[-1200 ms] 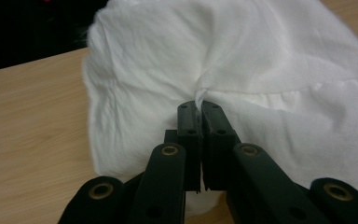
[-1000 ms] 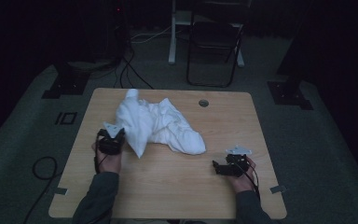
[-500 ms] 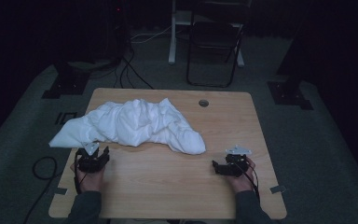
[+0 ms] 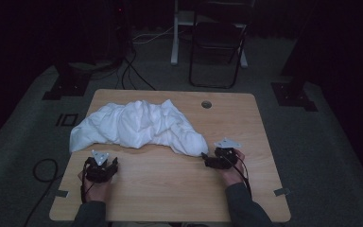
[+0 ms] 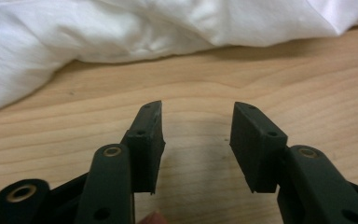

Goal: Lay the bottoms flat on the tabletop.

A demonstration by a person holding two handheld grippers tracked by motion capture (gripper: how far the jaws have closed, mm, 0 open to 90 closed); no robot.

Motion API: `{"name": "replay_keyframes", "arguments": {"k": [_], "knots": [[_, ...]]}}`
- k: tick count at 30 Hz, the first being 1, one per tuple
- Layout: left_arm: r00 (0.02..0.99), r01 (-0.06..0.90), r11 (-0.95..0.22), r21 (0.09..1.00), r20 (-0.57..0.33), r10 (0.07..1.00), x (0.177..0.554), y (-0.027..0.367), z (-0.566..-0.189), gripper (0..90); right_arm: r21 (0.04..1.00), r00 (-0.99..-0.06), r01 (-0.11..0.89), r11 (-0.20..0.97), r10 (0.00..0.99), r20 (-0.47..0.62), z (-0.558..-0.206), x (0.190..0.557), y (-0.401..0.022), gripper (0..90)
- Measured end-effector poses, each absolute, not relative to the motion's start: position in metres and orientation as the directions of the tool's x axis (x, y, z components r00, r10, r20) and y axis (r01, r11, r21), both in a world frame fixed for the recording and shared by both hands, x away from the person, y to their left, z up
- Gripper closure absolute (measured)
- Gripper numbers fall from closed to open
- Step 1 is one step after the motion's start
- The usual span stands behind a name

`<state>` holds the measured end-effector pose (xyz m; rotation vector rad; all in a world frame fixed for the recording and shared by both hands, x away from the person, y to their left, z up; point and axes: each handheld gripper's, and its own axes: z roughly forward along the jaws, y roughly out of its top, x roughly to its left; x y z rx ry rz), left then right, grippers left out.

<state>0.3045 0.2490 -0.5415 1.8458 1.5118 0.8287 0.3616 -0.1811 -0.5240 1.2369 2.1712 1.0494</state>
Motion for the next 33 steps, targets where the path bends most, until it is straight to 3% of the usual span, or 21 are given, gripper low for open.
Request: {"name": "replay_keyframes", "arguments": {"k": [5, 9, 11, 14, 15, 16, 18, 22, 33], "knots": [[0.168, 0.601, -0.182, 0.778, 0.100, 0.981, 0.304, 0.247, -0.542, 52.7, 0.791, -0.519, 0.528, 0.308, 0.854, 0.015, -0.520, 0.384, -0.158, 14.3], [0.174, 0.607, -0.186, 0.772, 0.099, 0.980, 0.304, 0.245, -0.543, 52.2, 0.779, -0.528, 0.539, 0.321, 0.849, 0.015, -0.525, 0.402, -0.142, 15.2], [0.181, 0.610, -0.192, 0.769, 0.101, 0.978, 0.304, 0.244, -0.543, 52.0, 0.757, -0.528, 0.564, 0.330, 0.849, 0.023, -0.530, 0.411, -0.136, 20.5], [0.184, 0.609, -0.195, 0.769, 0.102, 0.978, 0.304, 0.243, -0.544, 51.9, 0.725, -0.538, 0.604, 0.332, 0.841, 0.063, -0.538, 0.419, -0.134, 36.9], [0.184, 0.609, -0.195, 0.769, 0.102, 0.978, 0.304, 0.243, -0.544, 51.9, 0.725, -0.538, 0.604, 0.332, 0.841, 0.063, -0.538, 0.419, -0.134, 36.9], [0.184, 0.610, -0.194, 0.768, 0.101, 0.978, 0.304, 0.243, -0.544, 51.9, 0.716, -0.536, 0.630, 0.300, 0.836, 0.120, -0.538, 0.420, -0.138, 53.1], [0.185, 0.611, -0.196, 0.767, 0.103, 0.977, 0.303, 0.243, -0.544, 51.9, 0.717, -0.538, 0.627, 0.305, 0.835, 0.115, -0.535, 0.418, -0.141, 69.2], [0.186, 0.609, -0.195, 0.769, 0.101, 0.977, 0.302, 0.244, -0.544, 51.9, 0.717, -0.519, 0.627, 0.305, 0.849, 0.093, -0.534, 0.414, -0.154, 76.8], [0.192, 0.608, -0.205, 0.767, 0.109, 0.975, 0.301, 0.242, -0.544, 51.9, 0.724, -0.424, 0.651, 0.228, 0.901, 0.098, -0.536, 0.399, -0.219, 76.2]]}}
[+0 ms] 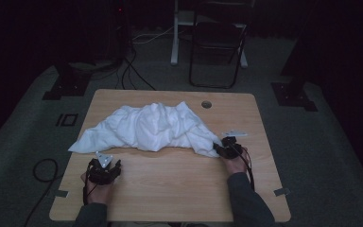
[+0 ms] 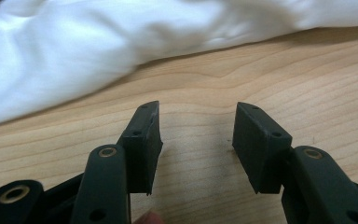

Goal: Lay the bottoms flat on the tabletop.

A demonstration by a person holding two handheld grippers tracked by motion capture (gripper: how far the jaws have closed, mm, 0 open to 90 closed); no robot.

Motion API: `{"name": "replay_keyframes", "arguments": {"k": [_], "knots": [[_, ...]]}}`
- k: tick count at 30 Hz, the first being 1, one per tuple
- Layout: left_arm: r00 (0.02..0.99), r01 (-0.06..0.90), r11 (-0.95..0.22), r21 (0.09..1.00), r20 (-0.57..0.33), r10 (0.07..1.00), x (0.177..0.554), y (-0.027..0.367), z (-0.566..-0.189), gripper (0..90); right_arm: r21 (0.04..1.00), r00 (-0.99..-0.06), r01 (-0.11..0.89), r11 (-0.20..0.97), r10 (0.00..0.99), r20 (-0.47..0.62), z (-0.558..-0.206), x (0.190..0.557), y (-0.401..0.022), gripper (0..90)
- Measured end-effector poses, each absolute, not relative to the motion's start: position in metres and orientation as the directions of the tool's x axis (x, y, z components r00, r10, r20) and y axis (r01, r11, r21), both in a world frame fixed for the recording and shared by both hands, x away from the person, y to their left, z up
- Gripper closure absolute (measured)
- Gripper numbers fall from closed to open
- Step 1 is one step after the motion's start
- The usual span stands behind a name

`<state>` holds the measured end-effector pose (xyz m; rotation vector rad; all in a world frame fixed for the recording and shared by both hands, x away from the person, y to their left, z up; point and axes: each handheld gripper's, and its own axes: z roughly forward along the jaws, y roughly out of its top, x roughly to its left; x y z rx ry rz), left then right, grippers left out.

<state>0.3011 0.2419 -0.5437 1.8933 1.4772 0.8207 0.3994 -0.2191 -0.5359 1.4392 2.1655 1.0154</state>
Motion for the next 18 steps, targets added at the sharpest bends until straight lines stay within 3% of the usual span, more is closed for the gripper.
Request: {"name": "replay_keyframes", "arguments": {"k": [9, 15, 18], "knots": [[0.203, 0.608, -0.169, 0.776, 0.054, 0.978, 0.305, 0.240, -0.543, 51.0, 0.733, -0.371, 0.656, 0.183, 0.923, 0.102, -0.538, 0.377, -0.265, 74.9], [0.307, 0.579, -0.203, 0.789, 0.019, 0.952, 0.318, 0.217, -0.532, 49.2, 0.751, -0.333, 0.652, 0.104, 0.929, 0.160, -0.543, 0.367, -0.279, 73.2], [0.344, 0.560, -0.220, 0.799, 0.018, 0.939, 0.328, 0.201, -0.523, 49.1, 0.762, -0.323, 0.639, 0.107, 0.936, 0.140, -0.544, 0.363, -0.276, 72.7]]}}
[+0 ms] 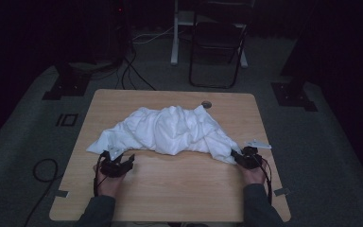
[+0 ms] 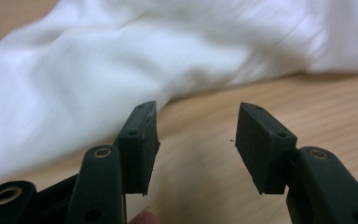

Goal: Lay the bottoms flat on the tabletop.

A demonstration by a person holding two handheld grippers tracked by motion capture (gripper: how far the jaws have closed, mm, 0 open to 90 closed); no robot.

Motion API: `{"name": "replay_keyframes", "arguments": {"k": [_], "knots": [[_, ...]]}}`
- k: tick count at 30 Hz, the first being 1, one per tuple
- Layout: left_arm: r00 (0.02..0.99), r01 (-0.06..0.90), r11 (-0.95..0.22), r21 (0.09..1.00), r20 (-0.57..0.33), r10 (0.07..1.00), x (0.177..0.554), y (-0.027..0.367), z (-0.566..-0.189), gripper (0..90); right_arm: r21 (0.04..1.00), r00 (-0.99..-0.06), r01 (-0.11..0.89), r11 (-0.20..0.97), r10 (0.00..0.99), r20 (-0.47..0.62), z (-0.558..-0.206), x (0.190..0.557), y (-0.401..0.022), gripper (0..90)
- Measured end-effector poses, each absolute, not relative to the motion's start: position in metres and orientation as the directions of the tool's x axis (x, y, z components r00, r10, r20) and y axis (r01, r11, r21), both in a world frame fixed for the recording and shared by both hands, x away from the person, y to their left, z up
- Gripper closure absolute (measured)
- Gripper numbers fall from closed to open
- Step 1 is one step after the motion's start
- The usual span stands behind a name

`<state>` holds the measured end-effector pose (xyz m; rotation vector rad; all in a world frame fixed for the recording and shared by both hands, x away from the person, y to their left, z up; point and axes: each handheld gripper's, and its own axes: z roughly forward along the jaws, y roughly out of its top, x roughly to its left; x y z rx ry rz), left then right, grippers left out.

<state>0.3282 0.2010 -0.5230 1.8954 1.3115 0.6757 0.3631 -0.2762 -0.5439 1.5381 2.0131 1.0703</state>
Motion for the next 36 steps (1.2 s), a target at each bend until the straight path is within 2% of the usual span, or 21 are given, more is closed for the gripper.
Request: {"name": "replay_keyframes", "arguments": {"k": [6, 7, 11, 12, 20, 21, 22, 23, 24, 28, 32, 36], "knots": [[0.389, 0.537, -0.234, 0.811, 0.008, 0.921, 0.349, 0.177, -0.507, 48.6, 0.770, -0.313, 0.630, 0.107, 0.942, 0.125, -0.545, 0.358, -0.276, 68.8], [0.399, 0.530, -0.233, 0.815, 0.003, 0.917, 0.356, 0.168, -0.503, 47.8, 0.772, -0.303, 0.630, 0.086, 0.942, 0.142, -0.546, 0.357, -0.278, 65.1], [0.413, 0.524, -0.237, 0.818, -0.001, 0.911, 0.364, 0.160, -0.499, 45.4, 0.774, -0.292, 0.631, 0.052, 0.941, 0.174, -0.549, 0.355, -0.281, 62.4], [0.412, 0.528, -0.215, 0.822, -0.026, 0.911, 0.377, 0.148, -0.494, 42.4, 0.767, -0.275, 0.642, 0.022, 0.940, 0.203, -0.549, 0.352, -0.282, 59.1], [0.404, 0.546, -0.192, 0.816, -0.056, 0.913, 0.397, 0.125, -0.493, 39.9, 0.770, -0.261, 0.638, 0.027, 0.948, 0.183, -0.549, 0.345, -0.277, 57.2], [0.412, 0.566, -0.228, 0.792, -0.032, 0.911, 0.399, 0.123, -0.495, 61.6, 0.769, -0.259, 0.639, 0.023, 0.948, 0.187, -0.549, 0.345, -0.277, 56.7], [0.412, 0.566, -0.228, 0.792, -0.032, 0.911, 0.399, 0.123, -0.495, 73.2, 0.769, -0.259, 0.639, 0.023, 0.948, 0.187, -0.549, 0.345, -0.277, 56.7], [0.428, 0.564, -0.246, 0.788, -0.025, 0.903, 0.395, 0.123, -0.496, 80.8, 0.769, -0.257, 0.639, 0.024, 0.949, 0.183, -0.549, 0.345, -0.277, 56.5], [0.428, 0.564, -0.246, 0.788, -0.025, 0.903, 0.395, 0.123, -0.496, 84.5, 0.770, -0.257, 0.638, 0.026, 0.949, 0.181, -0.549, 0.345, -0.277, 56.5], [0.470, 0.535, -0.257, 0.805, -0.031, 0.882, 0.373, 0.136, -0.491, 88.2, 0.769, -0.256, 0.639, 0.024, 0.949, 0.183, -0.549, 0.345, -0.277, 56.4], [0.474, 0.520, -0.253, 0.816, -0.029, 0.880, 0.354, 0.148, -0.489, 88.7, 0.771, -0.255, 0.636, 0.030, 0.951, 0.174, -0.549, 0.345, -0.276, 56.3], [0.454, 0.519, -0.231, 0.823, -0.036, 0.890, 0.317, 0.177, -0.495, 88.8, 0.773, -0.252, 0.633, 0.035, 0.954, 0.163, -0.549, 0.344, -0.275, 56.4]]}}
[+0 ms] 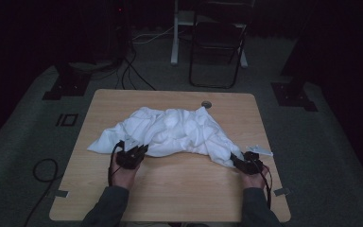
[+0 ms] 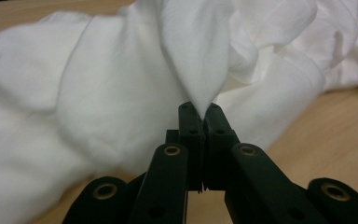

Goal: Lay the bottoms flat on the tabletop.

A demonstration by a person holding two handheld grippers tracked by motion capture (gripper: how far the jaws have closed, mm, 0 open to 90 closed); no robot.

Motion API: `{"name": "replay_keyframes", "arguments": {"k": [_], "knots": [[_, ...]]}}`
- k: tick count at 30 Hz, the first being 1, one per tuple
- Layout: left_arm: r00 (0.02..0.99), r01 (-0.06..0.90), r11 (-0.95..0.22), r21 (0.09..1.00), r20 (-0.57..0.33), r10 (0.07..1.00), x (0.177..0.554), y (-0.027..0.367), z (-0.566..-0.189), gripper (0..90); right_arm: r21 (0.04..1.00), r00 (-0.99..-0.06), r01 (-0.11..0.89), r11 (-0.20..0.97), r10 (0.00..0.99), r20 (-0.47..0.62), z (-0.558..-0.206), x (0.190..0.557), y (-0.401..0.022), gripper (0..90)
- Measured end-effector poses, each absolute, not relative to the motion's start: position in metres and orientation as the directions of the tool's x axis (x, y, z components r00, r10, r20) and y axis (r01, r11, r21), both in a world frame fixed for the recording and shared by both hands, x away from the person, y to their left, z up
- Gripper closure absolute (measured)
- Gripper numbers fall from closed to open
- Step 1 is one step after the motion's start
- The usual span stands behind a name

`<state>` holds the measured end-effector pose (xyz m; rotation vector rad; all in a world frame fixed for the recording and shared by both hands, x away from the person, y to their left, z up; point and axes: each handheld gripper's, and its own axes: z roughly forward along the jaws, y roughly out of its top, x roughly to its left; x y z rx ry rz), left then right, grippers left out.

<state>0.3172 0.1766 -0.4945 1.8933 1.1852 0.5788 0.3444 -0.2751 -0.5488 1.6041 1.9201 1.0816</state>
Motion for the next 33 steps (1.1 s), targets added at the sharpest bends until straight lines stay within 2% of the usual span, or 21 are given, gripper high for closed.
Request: {"name": "replay_keyframes", "arguments": {"k": [5, 8, 12, 16, 18, 23, 27, 33], "knots": [[0.405, 0.562, -0.210, 0.800, -0.045, 0.913, 0.291, 0.206, -0.508, 89.0, 0.772, -0.255, 0.635, 0.036, 0.953, 0.165, -0.549, 0.345, -0.276, 56.4], [0.316, 0.627, -0.180, 0.758, -0.037, 0.948, 0.272, 0.238, -0.521, 89.3, 0.771, -0.258, 0.636, 0.037, 0.952, 0.167, -0.549, 0.345, -0.276, 56.4], [0.245, 0.650, -0.115, 0.751, -0.064, 0.967, 0.267, 0.256, -0.530, 88.1, 0.771, -0.258, 0.636, 0.039, 0.952, 0.164, -0.549, 0.345, -0.276, 56.3], [0.258, 0.631, -0.141, 0.763, -0.036, 0.965, 0.270, 0.252, -0.535, 80.2, 0.771, -0.252, 0.636, 0.037, 0.954, 0.163, -0.549, 0.345, -0.276, 54.7], [0.253, 0.637, -0.154, 0.755, -0.017, 0.967, 0.272, 0.249, -0.538, 72.9, 0.769, -0.248, 0.638, 0.031, 0.954, 0.167, -0.549, 0.345, -0.276, 53.2], [0.255, 0.624, -0.160, 0.765, -0.005, 0.967, 0.274, 0.247, -0.539, 60.6, 0.765, -0.250, 0.643, 0.047, 0.956, 0.152, -0.541, 0.343, -0.273, 46.2], [0.255, 0.629, -0.168, 0.759, 0.003, 0.967, 0.276, 0.244, -0.541, 58.5, 0.781, -0.265, 0.620, 0.072, 0.957, 0.122, -0.530, 0.338, -0.268, 45.3], [0.266, 0.632, -0.189, 0.752, 0.019, 0.964, 0.278, 0.239, -0.544, 57.9, 0.823, -0.318, 0.543, 0.163, 0.948, 0.022, -0.502, 0.329, -0.245, 44.1]]}}
